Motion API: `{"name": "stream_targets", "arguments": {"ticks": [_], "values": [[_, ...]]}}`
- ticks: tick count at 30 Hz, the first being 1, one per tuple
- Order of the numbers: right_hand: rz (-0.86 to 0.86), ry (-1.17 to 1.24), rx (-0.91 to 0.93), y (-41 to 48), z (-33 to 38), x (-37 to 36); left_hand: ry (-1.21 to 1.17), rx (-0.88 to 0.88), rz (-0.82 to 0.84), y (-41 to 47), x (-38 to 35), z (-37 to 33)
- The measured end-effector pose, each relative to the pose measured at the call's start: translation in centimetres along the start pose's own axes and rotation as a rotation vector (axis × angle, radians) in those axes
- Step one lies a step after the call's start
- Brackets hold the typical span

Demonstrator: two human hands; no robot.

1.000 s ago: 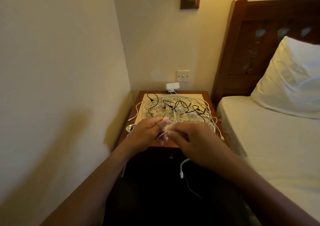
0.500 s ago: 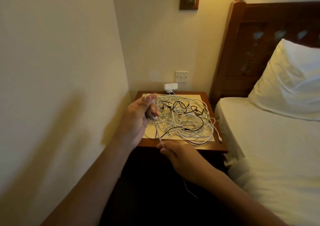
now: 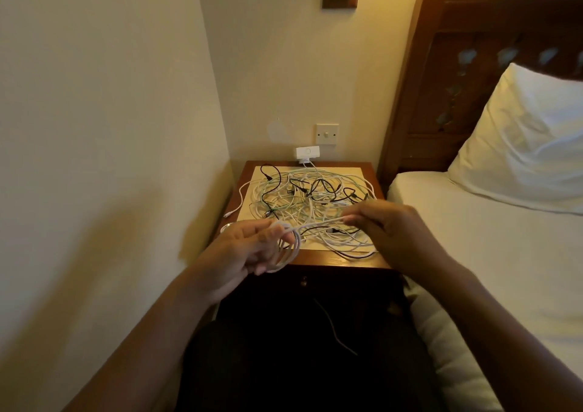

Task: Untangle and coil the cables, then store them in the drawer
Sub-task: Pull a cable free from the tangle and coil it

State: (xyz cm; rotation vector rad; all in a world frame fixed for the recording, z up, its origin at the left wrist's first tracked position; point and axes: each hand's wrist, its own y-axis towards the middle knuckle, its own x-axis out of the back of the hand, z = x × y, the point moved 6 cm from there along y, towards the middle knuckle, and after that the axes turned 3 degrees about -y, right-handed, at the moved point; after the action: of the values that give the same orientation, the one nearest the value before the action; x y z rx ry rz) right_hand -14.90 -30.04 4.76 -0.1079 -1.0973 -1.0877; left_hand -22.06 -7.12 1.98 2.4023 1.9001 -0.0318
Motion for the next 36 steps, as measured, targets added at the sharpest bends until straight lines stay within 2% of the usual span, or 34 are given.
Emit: {"name": "stream_targets", "arguments": {"ticks": [3, 7, 10, 14, 16, 18, 22, 25, 28, 31, 33, 36], "values": [[0.057, -0.055, 0.018, -1.4, -0.7, -3.8, -0.211, 0.018, -0.057, 0.3, -0.5, -0.4], [0.006, -0.175, 0.011, -2.0, -0.7, -5.6, -0.543, 0.103, -0.067, 0.2, -1.8, 1.1], [0.103, 0.087, -0.132, -2.8, -1.2, -6.8, -0.823, 0.132, -0.092, -0.1, -2.9, 2.3], [-0.036, 0.618, -0.396, -4.5, -0.7, -8.0, -0.993, 0.134, -0.063, -0.3, -4.4, 3.5], [-0.113, 0.883, -0.481, -5.0, 0.0, -8.7, -0.920, 0.135, -0.094, -0.1, -4.7, 4.0], [-0.155, 1.022, -0.522, -5.4, 0.6, -9.0, -0.717, 0.131, -0.180, -0.1, -5.1, 4.5], [-0.157, 1.052, -0.568, -6.1, 1.1, -9.2, -0.322, 0.088, -0.392, -0.3, -4.7, 5.3], [-0.158, 1.124, -0.645, -6.6, 1.1, -9.5, -0.077, 0.095, -0.436, -0.7, -4.4, 5.4], [-0.113, 1.251, -0.750, -7.1, 1.0, -10.4, -0.103, 0.109, -0.412, -1.0, -5.1, 5.5], [0.090, 1.421, -0.884, -7.9, 1.4, -12.5, -0.226, 0.132, -0.371, -0.7, -5.8, 5.8], [0.182, 1.459, -0.914, -8.3, 1.7, -13.1, -0.226, 0.152, -0.357, -0.7, -5.8, 6.2], [0.210, 1.490, -0.939, -8.8, 1.5, -13.1, -0.197, 0.163, -0.353, -0.9, -5.5, 6.7]]}}
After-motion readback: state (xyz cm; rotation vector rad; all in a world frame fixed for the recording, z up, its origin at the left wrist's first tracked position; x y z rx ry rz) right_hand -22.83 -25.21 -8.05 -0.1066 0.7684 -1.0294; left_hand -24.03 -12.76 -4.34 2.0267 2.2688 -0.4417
